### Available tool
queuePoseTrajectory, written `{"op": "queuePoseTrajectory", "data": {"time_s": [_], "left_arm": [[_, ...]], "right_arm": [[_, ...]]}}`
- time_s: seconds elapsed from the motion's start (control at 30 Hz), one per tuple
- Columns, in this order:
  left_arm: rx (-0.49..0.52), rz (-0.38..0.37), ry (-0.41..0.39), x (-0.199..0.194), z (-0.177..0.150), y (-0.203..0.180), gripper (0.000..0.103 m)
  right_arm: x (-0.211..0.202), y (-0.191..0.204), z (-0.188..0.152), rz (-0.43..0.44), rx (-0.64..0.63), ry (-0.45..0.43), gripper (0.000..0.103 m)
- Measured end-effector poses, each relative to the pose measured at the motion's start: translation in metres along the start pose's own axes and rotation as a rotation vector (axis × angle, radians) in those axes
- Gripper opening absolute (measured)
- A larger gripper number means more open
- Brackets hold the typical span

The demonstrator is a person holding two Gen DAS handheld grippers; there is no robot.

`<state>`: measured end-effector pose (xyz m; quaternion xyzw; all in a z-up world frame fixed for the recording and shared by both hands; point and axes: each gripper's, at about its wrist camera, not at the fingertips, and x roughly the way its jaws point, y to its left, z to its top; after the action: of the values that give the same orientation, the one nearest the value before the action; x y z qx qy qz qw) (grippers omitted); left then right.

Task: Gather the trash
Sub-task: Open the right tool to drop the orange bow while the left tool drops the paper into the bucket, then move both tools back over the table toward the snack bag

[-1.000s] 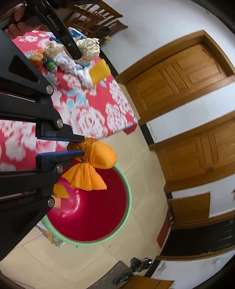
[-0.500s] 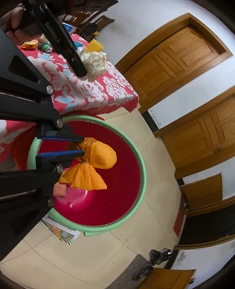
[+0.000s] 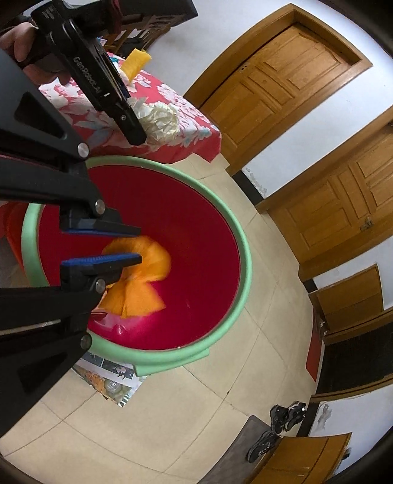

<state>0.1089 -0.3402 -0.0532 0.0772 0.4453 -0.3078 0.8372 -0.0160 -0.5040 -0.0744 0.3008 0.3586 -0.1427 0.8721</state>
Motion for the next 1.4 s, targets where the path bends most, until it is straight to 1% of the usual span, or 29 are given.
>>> {"op": "queuePoseTrajectory", "data": {"time_s": [0.1, 0.17, 0.27, 0.33, 0.4, 0.47, 0.6, 0.87, 0.97, 1.13, 1.2, 1.23, 1.4], "left_arm": [[-0.008, -0.004, -0.004, 0.001, 0.002, -0.001, 0.048], [-0.011, -0.004, -0.005, 0.001, 0.002, -0.001, 0.054], [-0.019, 0.0, -0.01, -0.001, 0.002, 0.001, 0.054], [-0.025, 0.002, -0.012, -0.003, 0.004, 0.003, 0.054], [-0.034, 0.007, -0.015, -0.007, 0.004, 0.005, 0.054], [-0.042, 0.003, -0.017, -0.012, 0.003, 0.007, 0.054], [-0.049, 0.001, -0.03, -0.023, 0.001, 0.011, 0.054], [-0.077, -0.007, -0.049, -0.043, -0.003, 0.019, 0.054], [-0.088, -0.008, -0.057, -0.051, -0.005, 0.024, 0.054], [-0.096, 0.016, -0.067, -0.064, -0.008, 0.032, 0.054], [-0.104, 0.028, -0.073, -0.07, -0.01, 0.037, 0.054], [-0.106, 0.03, -0.075, -0.072, -0.011, 0.039, 0.054], [-0.121, 0.041, -0.09, -0.089, -0.019, 0.051, 0.054]], "right_arm": [[-0.001, -0.004, 0.001, 0.009, 0.013, -0.008, 0.031], [-0.003, -0.005, 0.001, 0.01, 0.015, -0.013, 0.033], [-0.008, -0.006, 0.0, 0.011, 0.023, -0.025, 0.041], [-0.012, -0.006, 0.0, 0.014, 0.026, -0.033, 0.044], [-0.017, -0.006, 0.0, 0.013, 0.026, -0.042, 0.049], [-0.02, -0.006, -0.001, 0.014, 0.027, -0.049, 0.05], [-0.026, -0.003, -0.002, 0.017, 0.028, -0.056, 0.057], [-0.034, 0.005, -0.004, 0.028, 0.019, -0.062, 0.063], [-0.038, 0.008, -0.006, 0.031, 0.016, -0.067, 0.063], [-0.044, 0.015, -0.01, 0.041, 0.01, -0.072, 0.063], [-0.047, 0.019, -0.012, 0.055, 0.009, -0.074, 0.068], [-0.05, 0.021, -0.013, 0.062, 0.008, -0.073, 0.069], [-0.057, 0.034, -0.017, 0.08, -0.014, -0.076, 0.069]]}}
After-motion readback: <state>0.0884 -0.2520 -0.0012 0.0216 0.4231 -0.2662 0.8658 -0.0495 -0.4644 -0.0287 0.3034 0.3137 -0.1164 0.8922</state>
